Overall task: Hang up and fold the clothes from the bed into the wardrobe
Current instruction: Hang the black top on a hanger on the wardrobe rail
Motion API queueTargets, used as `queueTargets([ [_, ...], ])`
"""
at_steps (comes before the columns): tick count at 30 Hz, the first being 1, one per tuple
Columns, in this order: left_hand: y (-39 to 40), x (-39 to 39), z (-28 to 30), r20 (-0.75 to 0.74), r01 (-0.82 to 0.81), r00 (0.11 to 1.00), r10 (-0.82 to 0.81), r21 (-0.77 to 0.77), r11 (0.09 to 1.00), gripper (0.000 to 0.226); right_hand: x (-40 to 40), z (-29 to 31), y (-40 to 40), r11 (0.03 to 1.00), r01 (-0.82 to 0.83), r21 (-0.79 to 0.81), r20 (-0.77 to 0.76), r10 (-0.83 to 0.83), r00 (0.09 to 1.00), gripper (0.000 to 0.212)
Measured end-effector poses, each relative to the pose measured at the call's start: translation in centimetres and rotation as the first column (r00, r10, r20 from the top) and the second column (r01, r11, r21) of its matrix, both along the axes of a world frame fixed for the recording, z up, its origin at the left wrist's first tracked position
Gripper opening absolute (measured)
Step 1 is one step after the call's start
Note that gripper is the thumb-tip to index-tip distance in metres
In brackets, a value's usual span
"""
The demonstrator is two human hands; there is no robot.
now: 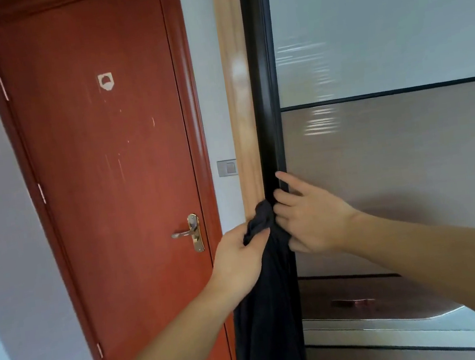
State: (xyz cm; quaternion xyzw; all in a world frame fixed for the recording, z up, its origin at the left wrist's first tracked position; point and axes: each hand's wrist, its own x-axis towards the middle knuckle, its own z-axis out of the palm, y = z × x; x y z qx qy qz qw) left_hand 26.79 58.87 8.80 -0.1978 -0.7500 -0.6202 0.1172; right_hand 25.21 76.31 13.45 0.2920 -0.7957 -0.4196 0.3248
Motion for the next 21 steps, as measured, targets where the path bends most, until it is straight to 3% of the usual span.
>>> queueTargets([
  [5,0.7,-0.1,0.2,-0.006,-0.009,1.0,0.009,0.035,0.999,0.029,-1.1,-0.8,2.0,0.984,-0.165,-0.073,-0.051,0.162,0.985,0.042],
  [11,3.3,-0.4,-0.6,-0.012,0.023,1.0,-0.023,0.013,1.0,0.017,-0.5,-1.8,7.5,0.982,-0.17,-0.082,-0.113,0.16,0.981,0.039],
  [16,5.6,-0.5,-1.1,0.057,0.084,0.995,-0.085,0.029,0.996,0.021,-0.2,-2.3,11.9,0.989,-0.144,-0.039,-0.098,0.14,0.985,0.042],
  [21,8.9,-0.6,-0.8,0.009,0.136,0.991,-0.136,-0.037,0.99,0.02,0.5,-3.1,13.7,0.991,-0.126,-0.045,-0.114,0.12,0.986,0.046],
])
